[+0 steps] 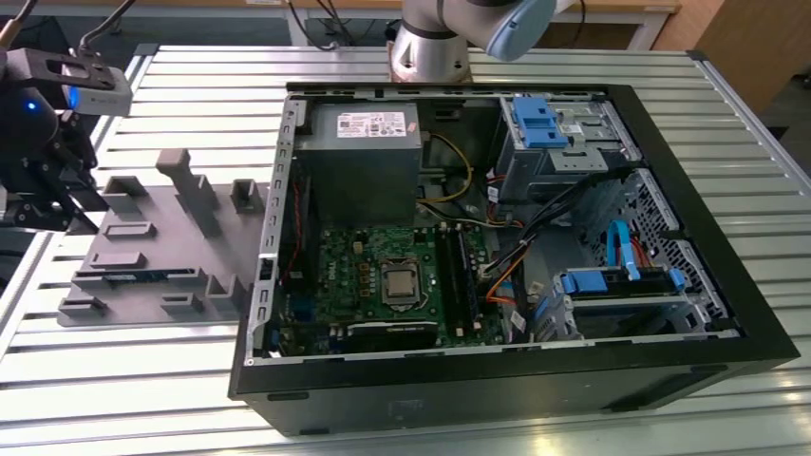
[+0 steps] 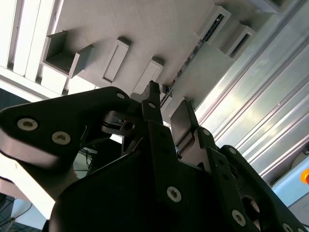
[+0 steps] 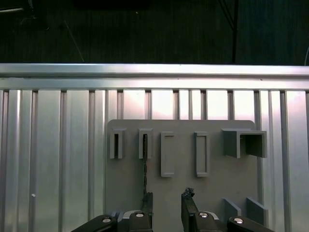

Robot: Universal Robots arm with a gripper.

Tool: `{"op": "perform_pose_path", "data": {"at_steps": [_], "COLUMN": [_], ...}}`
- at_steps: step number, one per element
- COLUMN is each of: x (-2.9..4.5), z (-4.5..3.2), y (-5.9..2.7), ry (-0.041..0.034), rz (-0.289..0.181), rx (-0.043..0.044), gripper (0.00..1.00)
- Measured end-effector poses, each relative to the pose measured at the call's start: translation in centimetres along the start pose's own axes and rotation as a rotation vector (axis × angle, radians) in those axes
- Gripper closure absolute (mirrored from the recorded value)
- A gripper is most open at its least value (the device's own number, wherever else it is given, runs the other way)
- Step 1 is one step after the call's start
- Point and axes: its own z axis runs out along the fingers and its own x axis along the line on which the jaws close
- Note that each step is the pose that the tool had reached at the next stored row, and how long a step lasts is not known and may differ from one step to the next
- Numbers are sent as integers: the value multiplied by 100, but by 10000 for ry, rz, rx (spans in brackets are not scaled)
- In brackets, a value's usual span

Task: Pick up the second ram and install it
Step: 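Pick up the second ram and move it above second insertion slot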

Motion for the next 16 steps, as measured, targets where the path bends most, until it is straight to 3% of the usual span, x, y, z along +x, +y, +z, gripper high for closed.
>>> {"op": "perform_pose_path", "data": {"at_steps": [16], "x": [10], "z": [55], "y": [-2], "ry": [12], "rz": [1], "rx": [-2], "gripper": [63]}}
